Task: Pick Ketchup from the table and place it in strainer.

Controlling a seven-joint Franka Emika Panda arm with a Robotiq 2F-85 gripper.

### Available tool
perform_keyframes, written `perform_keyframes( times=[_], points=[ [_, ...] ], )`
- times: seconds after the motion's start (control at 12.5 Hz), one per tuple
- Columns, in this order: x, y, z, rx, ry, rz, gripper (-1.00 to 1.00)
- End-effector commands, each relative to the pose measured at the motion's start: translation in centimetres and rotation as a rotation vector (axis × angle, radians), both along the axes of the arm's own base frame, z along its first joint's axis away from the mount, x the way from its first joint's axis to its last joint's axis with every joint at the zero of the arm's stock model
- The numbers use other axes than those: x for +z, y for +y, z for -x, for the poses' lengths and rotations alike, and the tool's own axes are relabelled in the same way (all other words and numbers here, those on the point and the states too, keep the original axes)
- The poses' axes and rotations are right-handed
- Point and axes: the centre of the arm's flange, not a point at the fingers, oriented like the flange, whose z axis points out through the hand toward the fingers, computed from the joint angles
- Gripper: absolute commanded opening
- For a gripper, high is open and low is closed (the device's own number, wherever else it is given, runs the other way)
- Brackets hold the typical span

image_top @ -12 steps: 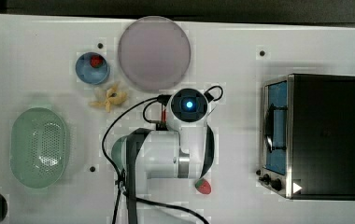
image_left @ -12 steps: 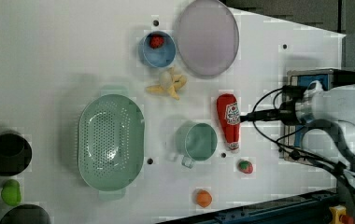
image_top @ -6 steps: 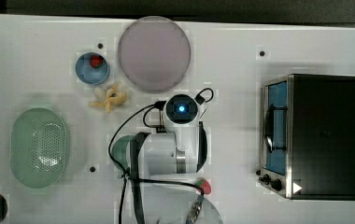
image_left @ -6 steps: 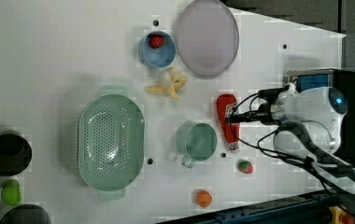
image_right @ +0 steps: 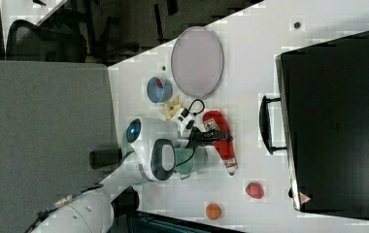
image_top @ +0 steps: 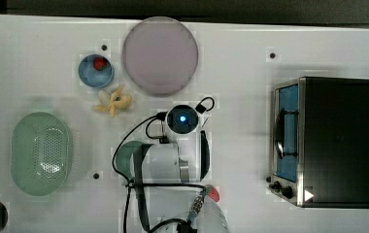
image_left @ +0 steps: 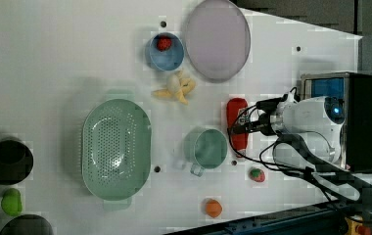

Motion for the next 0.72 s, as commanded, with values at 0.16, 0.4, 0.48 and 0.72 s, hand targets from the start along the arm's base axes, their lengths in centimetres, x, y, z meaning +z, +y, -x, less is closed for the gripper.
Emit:
perform_keyframes(
  times=[0.16, 0.4, 0.48, 0.72],
  points=[
    [4.0, 0.2, -2.0, 0.025, -0.092, -0.004, 0.26],
    [11.1, 0.3, -3.2, 0.027, -0.186, 0.01, 0.26],
    [13.9, 0.5, -3.2, 0.031, -0.189, 0.018, 0.26],
    [22.2, 2.7, -2.1, 0.032, -0.143, 0.04, 0.26]
  ],
)
